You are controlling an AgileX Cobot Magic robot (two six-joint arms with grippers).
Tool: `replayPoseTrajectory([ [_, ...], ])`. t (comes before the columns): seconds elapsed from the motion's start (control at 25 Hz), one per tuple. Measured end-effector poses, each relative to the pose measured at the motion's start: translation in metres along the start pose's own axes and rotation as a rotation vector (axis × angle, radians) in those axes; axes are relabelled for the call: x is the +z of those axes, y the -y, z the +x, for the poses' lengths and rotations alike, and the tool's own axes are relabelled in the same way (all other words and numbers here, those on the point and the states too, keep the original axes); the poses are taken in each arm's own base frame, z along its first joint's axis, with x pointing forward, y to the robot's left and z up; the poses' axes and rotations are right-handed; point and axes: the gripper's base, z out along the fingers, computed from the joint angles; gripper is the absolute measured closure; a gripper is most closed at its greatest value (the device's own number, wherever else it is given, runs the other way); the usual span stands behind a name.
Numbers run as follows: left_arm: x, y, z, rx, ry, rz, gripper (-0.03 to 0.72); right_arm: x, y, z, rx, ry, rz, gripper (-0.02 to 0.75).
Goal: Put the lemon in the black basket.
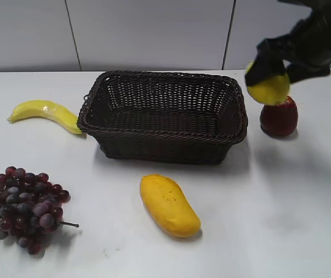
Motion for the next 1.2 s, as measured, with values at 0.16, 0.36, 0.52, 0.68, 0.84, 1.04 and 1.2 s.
replayPoseTrajectory([
  [0.16,0.000,0.000,0.000,0.000,0.000,0.000,0.453,0.025,-0.040,-0.017,-0.115,0.059,-0.045,0.141],
  [0.36,0.000,0.000,0.000,0.000,0.000,0.000,0.453,0.072,-0.062,-0.018,-0.214,0.045,-0.035,0.111],
  [0.52,0.000,0.000,0.000,0.000,0.000,0.000,0.453,0.086,-0.059,-0.017,-0.246,0.049,-0.008,0.067],
  [0.68,0.000,0.000,0.000,0.000,0.000,0.000,0.453,0.076,-0.059,-0.022,-0.314,0.052,0.024,0.064],
  [0.84,0.000,0.000,0.000,0.000,0.000,0.000,0.453,0.038,-0.066,-0.029,-0.375,0.034,0.039,0.069],
  [1.04,0.000,0.000,0.000,0.000,0.000,0.000,0.453,-0.024,-0.072,-0.024,-0.386,-0.017,0.081,0.087],
  [1.2,0.000,0.000,0.000,0.000,0.000,0.000,0.453,-0.067,-0.070,-0.007,-0.374,-0.137,0.131,0.105],
])
